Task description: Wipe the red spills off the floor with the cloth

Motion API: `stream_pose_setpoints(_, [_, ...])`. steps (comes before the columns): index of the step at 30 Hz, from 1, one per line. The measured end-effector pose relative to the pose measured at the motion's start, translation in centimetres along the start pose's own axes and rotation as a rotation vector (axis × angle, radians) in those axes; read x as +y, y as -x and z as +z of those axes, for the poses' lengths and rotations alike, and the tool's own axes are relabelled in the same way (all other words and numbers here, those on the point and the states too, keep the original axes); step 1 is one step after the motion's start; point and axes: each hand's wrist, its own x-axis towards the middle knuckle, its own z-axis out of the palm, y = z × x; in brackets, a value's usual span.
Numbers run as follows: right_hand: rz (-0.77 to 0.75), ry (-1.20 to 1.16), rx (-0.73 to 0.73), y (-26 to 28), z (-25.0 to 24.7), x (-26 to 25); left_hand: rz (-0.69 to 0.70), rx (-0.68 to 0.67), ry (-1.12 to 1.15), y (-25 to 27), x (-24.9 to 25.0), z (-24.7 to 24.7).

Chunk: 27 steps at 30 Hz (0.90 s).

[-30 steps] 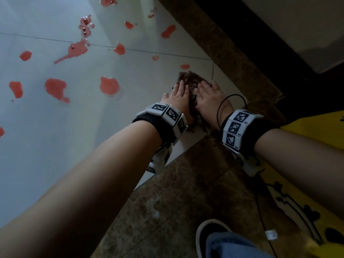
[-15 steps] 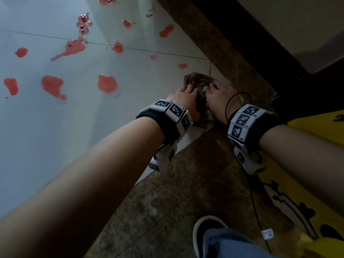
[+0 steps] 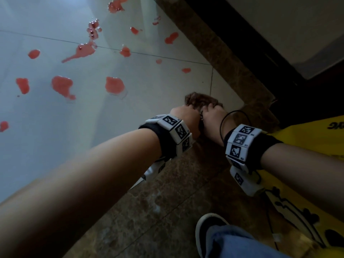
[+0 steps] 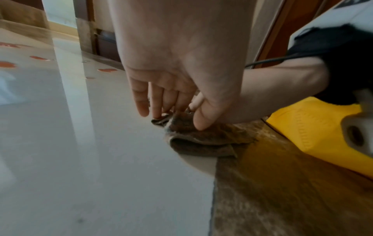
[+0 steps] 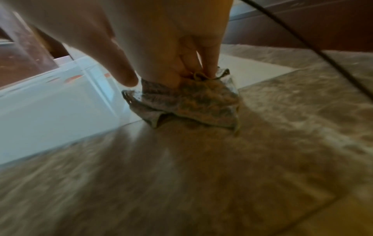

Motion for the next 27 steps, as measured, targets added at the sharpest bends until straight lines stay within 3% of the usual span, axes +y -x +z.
stream_pose_setpoints(11, [-0.073,-0.369,0.085,-0.8,-2.4,-4.6,-0.077,-0.077,0.025,4.2,-5.8,1.1])
stream_pose_setpoints(19, [0.016,-0.525,0.051,-2.3,-4.3,-8.5,-0.114,-0.133,0.132,5.2,-8.3,1.5])
stream_pose_setpoints(27, [0.101,-0.565,0.011,-4.0,-5.0,-7.9,-0.150,-0.036,0.135,4.6,-8.9,0.1])
